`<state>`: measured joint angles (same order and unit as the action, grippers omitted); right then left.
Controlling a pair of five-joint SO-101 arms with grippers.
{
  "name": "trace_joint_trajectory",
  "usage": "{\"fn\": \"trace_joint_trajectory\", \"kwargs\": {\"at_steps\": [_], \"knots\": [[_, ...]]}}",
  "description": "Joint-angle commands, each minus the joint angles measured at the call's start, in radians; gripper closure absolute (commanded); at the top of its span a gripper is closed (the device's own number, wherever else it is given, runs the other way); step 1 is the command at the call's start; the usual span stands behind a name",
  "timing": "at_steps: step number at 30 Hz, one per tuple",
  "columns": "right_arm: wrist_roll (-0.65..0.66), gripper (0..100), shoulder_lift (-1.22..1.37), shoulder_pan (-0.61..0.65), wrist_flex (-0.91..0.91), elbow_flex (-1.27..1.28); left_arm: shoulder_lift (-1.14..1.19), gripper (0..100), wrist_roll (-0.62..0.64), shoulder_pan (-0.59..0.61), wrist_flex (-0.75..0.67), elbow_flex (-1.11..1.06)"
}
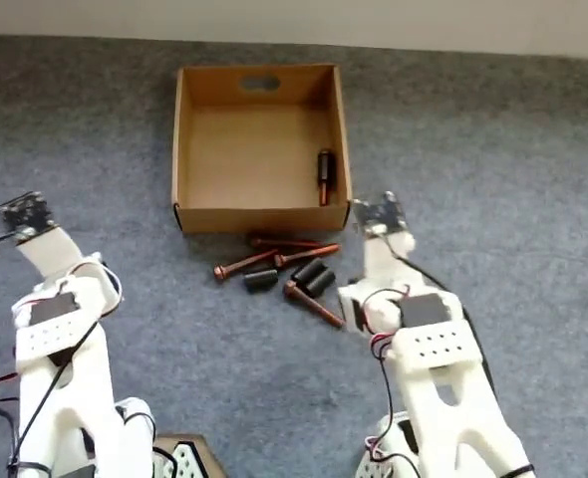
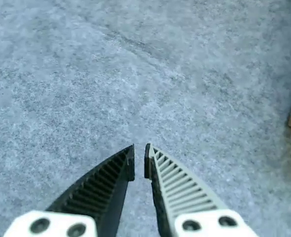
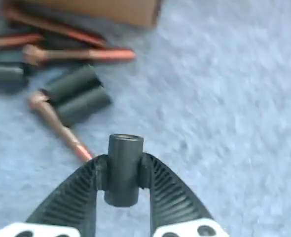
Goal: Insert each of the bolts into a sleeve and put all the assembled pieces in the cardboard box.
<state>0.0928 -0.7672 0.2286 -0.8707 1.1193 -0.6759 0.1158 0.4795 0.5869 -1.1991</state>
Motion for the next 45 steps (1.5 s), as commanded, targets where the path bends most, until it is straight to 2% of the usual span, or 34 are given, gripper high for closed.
{"fn": "trace_joint_trajectory", "kwargs": {"at_steps": [1,5,10,15,17,26,34,37,40,45], "knots": [[0.012,99.2,0.036,-0.091,0.045,0.035,0.001,94,-0.084,-0.097,-0.009,-0.008],[0.012,99.2,0.143,-0.137,0.035,0.033,0.001,94,-0.121,-0.157,-0.008,-0.019],[0.012,98.1,0.295,-0.139,0.033,-0.001,0.001,93,-0.129,-0.170,-0.008,-0.021],[0.012,87.8,0.384,-0.139,0.018,-0.051,0.001,93,-0.129,-0.170,-0.008,-0.021],[0.012,86.7,0.381,-0.139,-0.018,-0.073,0.001,93,-0.129,-0.170,-0.008,-0.021],[0.012,86.7,0.398,-0.133,-0.030,-0.099,0.001,93,-0.129,-0.170,-0.008,-0.019],[0.012,87.4,0.490,-0.051,0.039,-0.105,0.001,93,-0.129,-0.171,0.008,-0.018],[0.012,99.7,0.490,-0.054,0.038,-0.104,0.001,93,-0.129,-0.171,0.012,-0.016],[0.012,99.6,0.487,-0.058,0.035,-0.096,0.001,93,-0.129,-0.171,0.012,-0.015],[0.012,99.2,0.262,-0.116,0.008,-0.079,0.002,93,-0.173,-0.171,0.075,0.021]]}}
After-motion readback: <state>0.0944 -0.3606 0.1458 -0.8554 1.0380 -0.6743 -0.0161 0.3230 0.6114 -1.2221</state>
